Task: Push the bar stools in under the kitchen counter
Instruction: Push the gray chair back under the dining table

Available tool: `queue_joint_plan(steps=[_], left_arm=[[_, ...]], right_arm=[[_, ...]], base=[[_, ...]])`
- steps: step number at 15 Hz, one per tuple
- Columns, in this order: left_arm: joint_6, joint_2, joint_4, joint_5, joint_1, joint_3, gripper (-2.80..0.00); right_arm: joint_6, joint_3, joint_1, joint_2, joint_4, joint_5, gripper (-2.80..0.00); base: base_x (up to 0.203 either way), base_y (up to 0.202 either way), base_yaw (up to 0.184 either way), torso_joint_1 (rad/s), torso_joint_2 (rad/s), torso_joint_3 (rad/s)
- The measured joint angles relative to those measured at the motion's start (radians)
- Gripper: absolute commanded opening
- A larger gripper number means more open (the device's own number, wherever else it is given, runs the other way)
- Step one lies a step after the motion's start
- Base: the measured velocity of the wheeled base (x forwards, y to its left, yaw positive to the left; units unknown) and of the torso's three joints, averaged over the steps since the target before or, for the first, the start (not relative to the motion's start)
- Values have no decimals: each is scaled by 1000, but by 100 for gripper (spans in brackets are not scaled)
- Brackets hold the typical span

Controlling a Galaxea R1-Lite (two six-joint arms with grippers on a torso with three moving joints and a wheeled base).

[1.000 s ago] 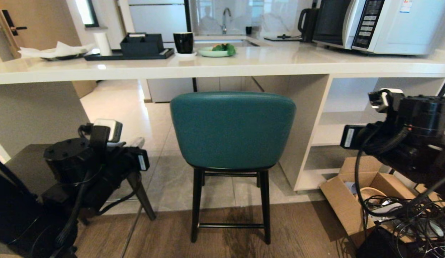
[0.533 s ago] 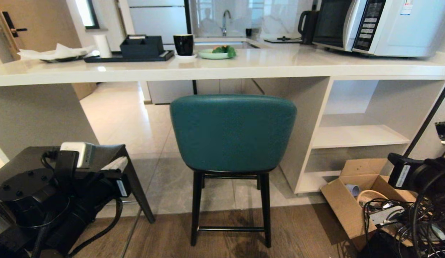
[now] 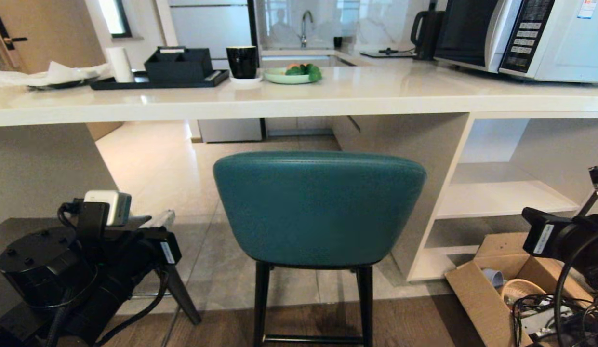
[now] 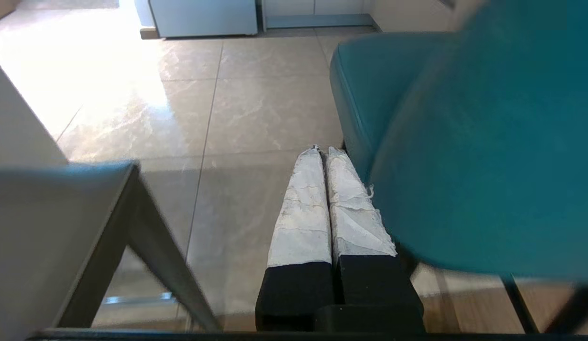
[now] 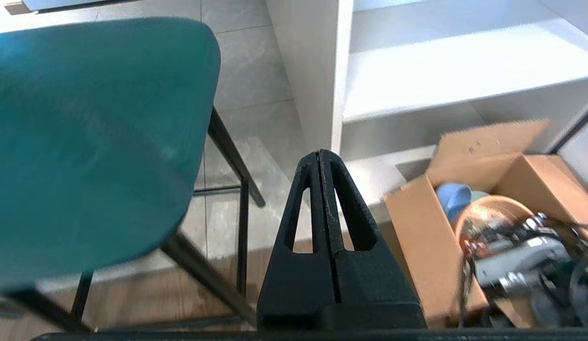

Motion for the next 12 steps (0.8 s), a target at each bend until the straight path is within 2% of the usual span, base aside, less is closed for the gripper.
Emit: queue_joint_plan(steps=[4, 8, 12], left_arm=[[-24, -3, -4, 1, -34, 35, -280], [-25, 25, -22, -2, -89, 85, -280], [-23, 146, -22, 21, -89, 66, -280]], right_arm=[[10, 35, 29, 12, -1, -1, -280], [23, 65, 77, 57, -2, -42, -280], [71, 13, 109, 150, -20, -63, -280]], base=[[166, 0, 2, 2, 4, 3], [0, 0, 0, 0, 0, 0], [0, 0, 0, 0, 0, 0]])
